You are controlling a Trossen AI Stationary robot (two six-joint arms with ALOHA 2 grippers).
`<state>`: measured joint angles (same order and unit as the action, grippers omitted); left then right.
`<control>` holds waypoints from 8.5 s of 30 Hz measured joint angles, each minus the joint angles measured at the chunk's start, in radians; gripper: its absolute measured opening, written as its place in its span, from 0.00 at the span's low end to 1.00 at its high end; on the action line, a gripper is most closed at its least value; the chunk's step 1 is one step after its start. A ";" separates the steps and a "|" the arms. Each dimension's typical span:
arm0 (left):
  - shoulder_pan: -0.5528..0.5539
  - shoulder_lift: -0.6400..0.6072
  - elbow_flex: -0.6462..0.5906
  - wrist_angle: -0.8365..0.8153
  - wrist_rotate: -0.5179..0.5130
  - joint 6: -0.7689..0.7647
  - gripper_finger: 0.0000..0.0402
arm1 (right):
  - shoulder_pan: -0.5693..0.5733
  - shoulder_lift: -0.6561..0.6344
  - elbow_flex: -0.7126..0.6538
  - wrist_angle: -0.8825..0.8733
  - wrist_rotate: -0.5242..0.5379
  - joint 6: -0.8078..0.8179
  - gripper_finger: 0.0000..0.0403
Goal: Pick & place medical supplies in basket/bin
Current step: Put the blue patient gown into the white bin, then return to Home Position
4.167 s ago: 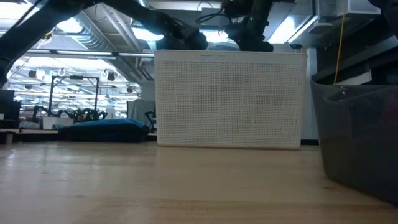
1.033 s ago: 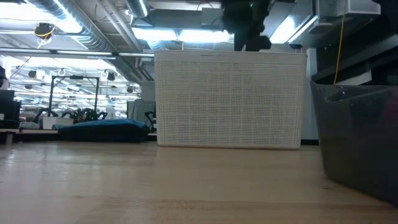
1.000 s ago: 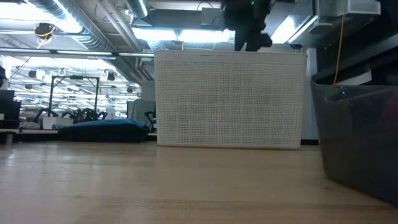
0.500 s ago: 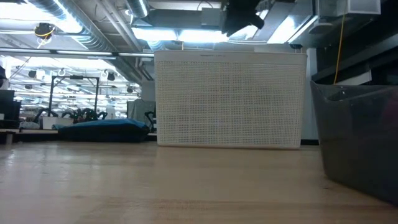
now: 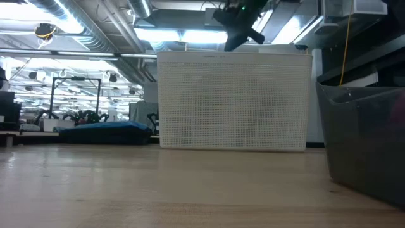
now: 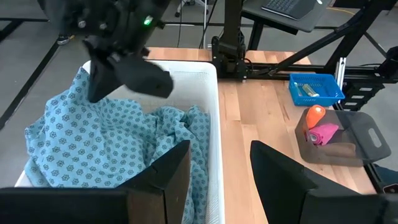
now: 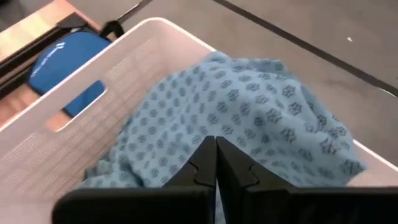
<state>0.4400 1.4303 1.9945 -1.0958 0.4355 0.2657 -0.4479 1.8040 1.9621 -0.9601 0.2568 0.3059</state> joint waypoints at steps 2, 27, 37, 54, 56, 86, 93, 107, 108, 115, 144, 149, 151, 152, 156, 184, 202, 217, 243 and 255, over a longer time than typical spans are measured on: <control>0.000 0.000 0.000 0.000 0.000 0.000 0.41 | -0.008 0.019 0.000 0.011 0.011 0.002 0.01; 0.000 0.000 0.000 -0.011 0.000 0.009 0.41 | -0.065 0.345 0.000 -0.036 -0.248 0.028 0.00; 0.000 0.000 0.000 -0.030 0.002 0.008 0.41 | -0.064 0.453 -0.001 -0.101 -0.496 0.019 0.00; 0.000 0.000 0.000 -0.031 0.003 0.007 0.41 | -0.049 0.447 0.069 -0.179 -0.503 0.024 0.00; 0.000 0.000 0.000 -0.031 0.003 0.008 0.41 | -0.042 0.447 0.107 -0.203 -0.495 0.024 0.00; 0.000 0.000 0.000 -0.031 0.003 -0.027 0.41 | 0.101 0.352 0.395 -0.158 -0.103 -0.104 0.01; 0.000 0.000 0.000 -0.031 0.003 -0.027 0.41 | 0.098 0.342 0.395 -0.141 -0.098 -0.102 0.00; 0.000 0.000 0.000 -0.031 0.003 -0.031 0.41 | 0.096 0.343 0.395 -0.142 -0.096 -0.109 0.00; 0.000 0.000 0.000 -0.030 0.002 -0.026 0.41 | 0.095 0.343 0.395 -0.144 -0.096 -0.108 0.00; 0.003 -0.001 0.000 0.006 -0.046 -0.020 0.41 | 0.072 0.343 0.394 -0.200 -0.018 -0.084 0.00; 0.028 -0.008 -0.047 0.005 -0.048 0.021 0.41 | -0.100 0.343 -0.117 0.058 -0.209 0.050 0.00; 0.028 -0.007 -0.119 0.060 -0.048 0.037 0.41 | -0.098 0.344 -0.128 0.036 -0.216 0.053 0.00; 0.028 -0.006 -0.137 0.082 -0.049 0.030 0.41 | -0.097 0.344 -0.128 0.032 -0.234 0.053 0.00; 0.028 -0.005 -0.141 0.088 -0.049 0.030 0.41 | -0.097 0.344 -0.128 0.033 -0.243 0.053 0.00; 0.028 -0.007 -0.140 0.110 -0.048 0.034 0.41 | -0.098 0.344 -0.128 0.034 -0.246 0.053 0.00; 0.056 -0.477 -0.138 0.084 -0.184 -0.073 0.41 | 0.252 -0.127 -0.128 0.411 -0.142 -0.157 0.00; 0.056 -1.175 -0.370 -0.113 -0.375 -0.264 0.41 | 0.703 -0.170 -0.128 0.731 0.054 -0.479 0.01; 0.076 -1.424 -0.958 0.035 -0.253 -0.273 0.41 | 0.782 -0.170 -0.279 0.856 0.041 -0.549 0.02; 0.232 -1.429 -1.334 0.472 -0.278 -0.261 0.41 | 0.883 -0.359 -0.961 1.469 0.327 -0.466 0.02; 0.220 -1.419 -1.334 0.435 -0.241 -0.301 0.41 | 0.873 -0.360 -0.961 1.495 0.330 -0.423 0.02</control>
<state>0.6605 0.0110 0.6609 -0.6607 0.1944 -0.0354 0.4249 1.4437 1.0012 0.5350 0.5873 -0.1170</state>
